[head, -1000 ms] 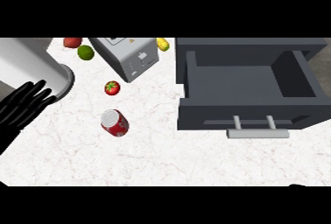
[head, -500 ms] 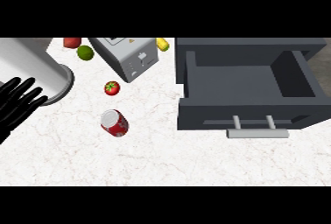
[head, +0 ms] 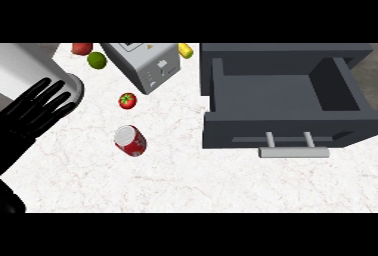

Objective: Pick up the can, place it into the drawer and close the drawer

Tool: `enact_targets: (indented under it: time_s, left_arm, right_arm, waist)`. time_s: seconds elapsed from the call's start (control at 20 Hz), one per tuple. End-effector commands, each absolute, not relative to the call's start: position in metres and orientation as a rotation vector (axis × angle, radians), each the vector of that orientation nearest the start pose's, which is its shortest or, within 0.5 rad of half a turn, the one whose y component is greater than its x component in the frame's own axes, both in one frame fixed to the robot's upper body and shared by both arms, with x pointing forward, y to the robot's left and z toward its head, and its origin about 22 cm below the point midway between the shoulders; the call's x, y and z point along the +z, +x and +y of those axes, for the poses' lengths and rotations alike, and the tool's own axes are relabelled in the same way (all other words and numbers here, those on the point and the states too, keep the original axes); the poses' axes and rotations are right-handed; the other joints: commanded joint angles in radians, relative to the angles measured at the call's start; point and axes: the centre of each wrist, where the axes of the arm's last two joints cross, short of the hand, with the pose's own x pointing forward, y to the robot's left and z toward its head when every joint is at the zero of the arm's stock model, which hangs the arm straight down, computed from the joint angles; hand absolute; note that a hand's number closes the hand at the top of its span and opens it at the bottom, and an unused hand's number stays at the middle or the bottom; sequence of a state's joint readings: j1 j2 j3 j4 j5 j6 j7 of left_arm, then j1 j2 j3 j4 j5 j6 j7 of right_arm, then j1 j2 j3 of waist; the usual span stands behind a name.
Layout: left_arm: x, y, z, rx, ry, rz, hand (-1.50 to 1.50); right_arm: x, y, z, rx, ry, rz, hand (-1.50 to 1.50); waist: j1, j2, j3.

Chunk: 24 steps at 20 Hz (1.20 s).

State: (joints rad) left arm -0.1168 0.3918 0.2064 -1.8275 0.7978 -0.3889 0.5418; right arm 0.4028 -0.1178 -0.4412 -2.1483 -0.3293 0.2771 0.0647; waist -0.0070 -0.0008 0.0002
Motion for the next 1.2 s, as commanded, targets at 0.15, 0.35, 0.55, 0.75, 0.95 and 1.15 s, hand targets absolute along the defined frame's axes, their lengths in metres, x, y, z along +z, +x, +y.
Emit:
enact_targets:
  time_s: [0.15, 0.35, 0.55, 0.75, 0.95, 1.15]
  left_arm:
    - [0.112, 0.279, 0.284, -0.221, -0.510, -1.451, -1.50]
    - [0.103, 0.279, 0.281, -0.244, -0.469, -1.459, -1.50]
    - [0.068, 0.274, 0.276, -0.238, -0.470, -1.440, -1.50]
    - [0.055, 0.290, 0.268, -0.263, -0.425, -1.451, -1.50]
    - [0.037, 0.297, 0.288, -0.211, -0.426, -1.420, -1.50]
    - [0.003, 0.285, 0.290, -0.201, -0.341, -1.431, -1.50]
  right_arm:
    - [0.108, 0.121, -0.361, -0.102, -0.199, -1.788, -1.50]
    - [0.094, 0.091, -0.368, -0.106, -0.202, -1.771, -1.50]
    - [0.094, 0.090, -0.383, -0.093, -0.204, -1.777, -1.50]
    - [0.090, 0.090, -0.374, -0.095, -0.177, -1.789, -1.50]
    - [0.099, 0.091, -0.375, -0.100, -0.199, -1.777, -1.50]
    - [0.093, 0.078, -0.381, -0.096, -0.177, -1.791, -1.50]
  waist:
    - [0.000, 0.002, 0.000]
    - [-0.003, 0.000, 0.000]
    - [0.000, 0.000, 0.000]
    - [-0.001, 0.001, 0.000]
    - [0.000, 0.001, 0.000]
    - [-0.002, 0.001, 0.000]
